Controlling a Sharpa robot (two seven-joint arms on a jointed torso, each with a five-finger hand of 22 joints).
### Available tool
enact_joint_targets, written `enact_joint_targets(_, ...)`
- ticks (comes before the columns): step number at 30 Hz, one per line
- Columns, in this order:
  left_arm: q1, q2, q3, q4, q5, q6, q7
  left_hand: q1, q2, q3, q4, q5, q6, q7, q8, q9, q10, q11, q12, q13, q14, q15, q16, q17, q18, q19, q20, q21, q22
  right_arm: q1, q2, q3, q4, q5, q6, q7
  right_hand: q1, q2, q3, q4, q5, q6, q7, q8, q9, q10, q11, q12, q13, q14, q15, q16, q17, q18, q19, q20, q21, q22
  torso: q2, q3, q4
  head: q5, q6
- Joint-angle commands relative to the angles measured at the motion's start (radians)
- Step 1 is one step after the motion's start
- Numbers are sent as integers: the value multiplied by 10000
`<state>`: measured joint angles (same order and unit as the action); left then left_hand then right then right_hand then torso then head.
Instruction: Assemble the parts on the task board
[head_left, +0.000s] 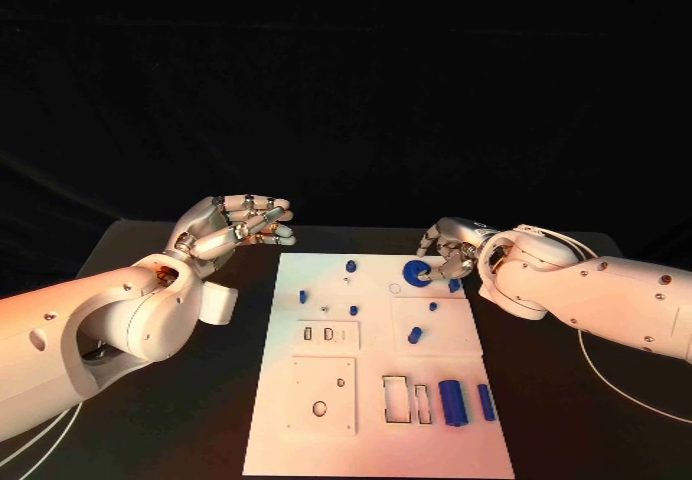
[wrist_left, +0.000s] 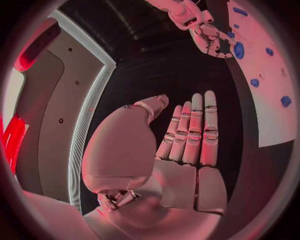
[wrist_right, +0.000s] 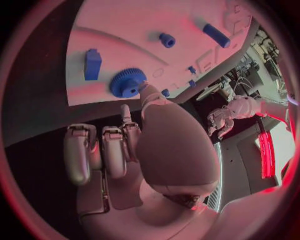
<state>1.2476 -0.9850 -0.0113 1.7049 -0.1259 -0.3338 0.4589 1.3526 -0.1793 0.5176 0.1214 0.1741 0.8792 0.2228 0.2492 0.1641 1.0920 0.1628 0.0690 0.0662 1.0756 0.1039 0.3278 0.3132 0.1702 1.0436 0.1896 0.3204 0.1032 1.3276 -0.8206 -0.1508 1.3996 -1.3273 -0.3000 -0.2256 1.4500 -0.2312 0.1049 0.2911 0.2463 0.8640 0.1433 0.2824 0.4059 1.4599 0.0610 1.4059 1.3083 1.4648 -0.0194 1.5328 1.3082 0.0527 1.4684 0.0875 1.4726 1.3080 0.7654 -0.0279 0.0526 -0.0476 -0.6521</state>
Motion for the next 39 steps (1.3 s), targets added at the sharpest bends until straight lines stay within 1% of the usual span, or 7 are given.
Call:
enact_joint_targets(1, 10, 2, 6, 26, 28, 184, 84, -93, -8, 1, -44, -64, -79, 129, -26, -8, -24, 54, -35, 12, -21, 18, -4, 9, 103, -28, 67, 60, -13, -48, 73, -4, -119, 205, 395, 128, 1, 100, -54, -22, 32, -35, 18, 42, -16, 133, -7, 90, 1190, 874, 79, 69, 1637, -205, 282, 68, 59, 1471, 30, 8, 8, -17, -1)
enact_joint_targets(12, 11, 1, 7, 21, 28, 191, 78, -93, -8, 1, -44, -64, -79, 129, -26, -8, -24, 54, -35, 12, -21, 18, -4, 9, 103, -28, 67, 60, -13, -117, 173, -7, -251, 245, 572, 127, -54, 180, -26, -14, 33, 1, 22, 93, -22, 185, 4, 226, 1314, 880, 93, 90, 1681, -214, 304, 84, 90, 1516, 21, 10, -13, -17, -62)
enact_joint_targets(17, 10, 14, 6, -4, 28, 197, 70, -93, -8, 1, -44, -64, -79, 129, -26, -8, -24, 54, -35, 12, -21, 18, -4, 9, 103, -28, 67, 60, -13, -127, 181, -7, -332, 249, 600, 118, -62, 222, 2, -19, 36, 21, 21, 113, -25, 216, 4, 288, 1369, 886, 95, 103, 1716, -218, 312, 88, 100, 1531, 12, 14, 0, -41, -79)
enact_joint_targets(23, 10, 22, 6, -18, 28, 203, 67, -78, 7, 11, -63, -63, -74, 126, -27, -6, -21, 51, -35, 14, -27, 15, -6, 33, 105, -30, 66, 65, -13, -131, 194, -6, -392, 250, 675, 131, -29, 386, 177, -31, 45, 178, -9, 207, -29, 242, -18, 367, 1442, 884, 82, 112, 1728, -221, 321, 85, 115, 1559, 10, 19, 9, -41, -112)
enact_joint_targets(29, 10, 17, 6, -19, 28, 210, 60, -78, 7, 11, -63, -63, -74, 126, -27, -6, -21, 51, -35, 14, -27, 15, -6, 33, 105, -30, 66, 65, -13, -131, 202, -6, -432, 163, 762, 139, 281, 616, 909, -81, 69, 543, -95, 240, -76, 287, -102, 466, 1538, 890, 13, 132, 1779, -231, 345, 30, 147, 1619, 18, 22, 11, -23, -139)
enact_joint_targets(33, 10, 11, 6, -19, 28, 212, 53, -78, 7, 11, -63, -63, -74, 126, -27, -6, -21, 51, -35, 14, -27, 15, -6, 33, 105, -30, 66, 65, -13, -131, 200, -6, -398, -23, 696, 195, 468, 580, 1544, -128, 70, 848, -179, 247, -81, 374, -179, 593, 1655, 893, -53, 140, 1802, -245, 374, -31, 183, 1677, 17, 24, -2, 7, -149)
enact_joint_targets(39, 10, 9, 6, -22, 28, 219, 48, -68, 8, 15, -78, -63, -74, 125, -30, -5, -22, 50, -36, 14, -32, 14, -7, 46, 106, -32, 66, 69, -12, -132, 183, -6, -203, -310, 148, 319, 383, 392, 2077, -163, 48, 1189, -289, 308, -23, 498, -270, 751, 1800, 904, -132, 155, 1852, -280, 457, -100, 282, 1808, 7, 22, -14, 10, -152)
